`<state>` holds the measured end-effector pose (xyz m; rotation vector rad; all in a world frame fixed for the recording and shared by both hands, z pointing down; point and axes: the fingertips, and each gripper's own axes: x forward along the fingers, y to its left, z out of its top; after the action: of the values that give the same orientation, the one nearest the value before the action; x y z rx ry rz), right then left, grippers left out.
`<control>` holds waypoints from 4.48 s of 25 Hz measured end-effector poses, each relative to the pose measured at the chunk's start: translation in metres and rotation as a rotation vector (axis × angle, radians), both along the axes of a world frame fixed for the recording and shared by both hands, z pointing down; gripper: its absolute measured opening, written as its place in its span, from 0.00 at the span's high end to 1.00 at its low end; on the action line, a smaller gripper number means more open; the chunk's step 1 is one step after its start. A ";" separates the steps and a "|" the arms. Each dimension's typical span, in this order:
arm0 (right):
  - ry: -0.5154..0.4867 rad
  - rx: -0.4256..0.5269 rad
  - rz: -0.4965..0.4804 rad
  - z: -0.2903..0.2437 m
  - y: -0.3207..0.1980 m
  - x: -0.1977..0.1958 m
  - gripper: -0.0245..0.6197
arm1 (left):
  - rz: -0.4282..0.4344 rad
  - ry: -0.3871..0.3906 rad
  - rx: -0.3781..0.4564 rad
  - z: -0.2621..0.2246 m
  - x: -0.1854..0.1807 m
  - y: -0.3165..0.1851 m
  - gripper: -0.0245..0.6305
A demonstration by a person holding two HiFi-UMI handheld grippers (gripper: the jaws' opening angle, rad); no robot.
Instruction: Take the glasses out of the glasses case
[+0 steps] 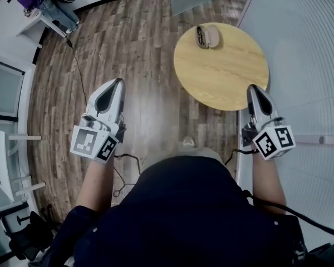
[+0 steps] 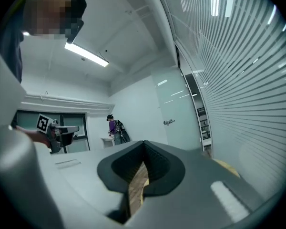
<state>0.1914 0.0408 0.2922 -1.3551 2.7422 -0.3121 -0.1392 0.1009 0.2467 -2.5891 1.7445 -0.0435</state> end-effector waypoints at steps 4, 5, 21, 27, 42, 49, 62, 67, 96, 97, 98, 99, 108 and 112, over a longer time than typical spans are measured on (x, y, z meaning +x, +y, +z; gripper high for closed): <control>-0.018 -0.030 -0.025 0.005 -0.037 -0.006 0.95 | -0.031 0.026 -0.010 0.006 0.002 -0.032 0.96; -0.015 -0.035 -0.028 0.002 -0.044 -0.008 0.95 | -0.029 0.032 -0.012 0.004 0.003 -0.038 0.96; 0.060 -0.019 0.029 0.005 -0.139 -0.060 0.95 | 0.095 0.044 -0.013 0.014 -0.037 -0.176 0.96; 0.073 -0.062 0.118 0.014 -0.188 -0.077 0.95 | 0.205 0.056 -0.031 0.022 -0.041 -0.246 0.96; 0.073 -0.143 0.209 0.035 -0.274 -0.108 0.95 | 0.311 0.058 -0.077 0.033 -0.038 -0.367 0.96; 0.089 -0.125 0.177 0.047 -0.337 -0.114 0.95 | 0.269 0.046 -0.067 0.048 -0.033 -0.425 0.96; 0.146 -0.202 0.128 0.153 -0.433 -0.129 0.95 | 0.242 -0.055 -0.198 0.164 -0.011 -0.493 0.96; 0.201 -0.266 0.084 0.217 -0.444 -0.137 0.95 | 0.261 -0.054 -0.217 0.186 0.004 -0.509 0.96; 0.297 -0.499 0.006 0.347 -0.472 -0.152 0.80 | 0.236 -0.059 -0.368 0.281 0.007 -0.543 0.96; 0.304 -0.506 0.005 0.349 -0.474 -0.153 0.80 | 0.234 -0.058 -0.374 0.282 0.006 -0.544 0.96; 0.314 -0.511 0.006 0.350 -0.475 -0.154 0.80 | 0.231 -0.056 -0.381 0.284 0.005 -0.544 0.96; 0.326 -0.515 0.007 0.352 -0.476 -0.155 0.80 | 0.229 -0.055 -0.387 0.285 0.004 -0.545 0.96; 0.418 -0.572 0.010 0.372 -0.477 -0.153 0.80 | 0.224 -0.060 -0.393 0.293 -0.001 -0.544 0.96; 0.438 -0.601 0.004 0.377 -0.476 -0.155 0.81 | 0.219 -0.059 -0.390 0.292 -0.005 -0.543 0.96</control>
<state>0.0369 -0.4347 0.6693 -1.7281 3.1415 -1.0195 -0.1439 -0.4418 0.5386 -2.9935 1.5526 -0.4979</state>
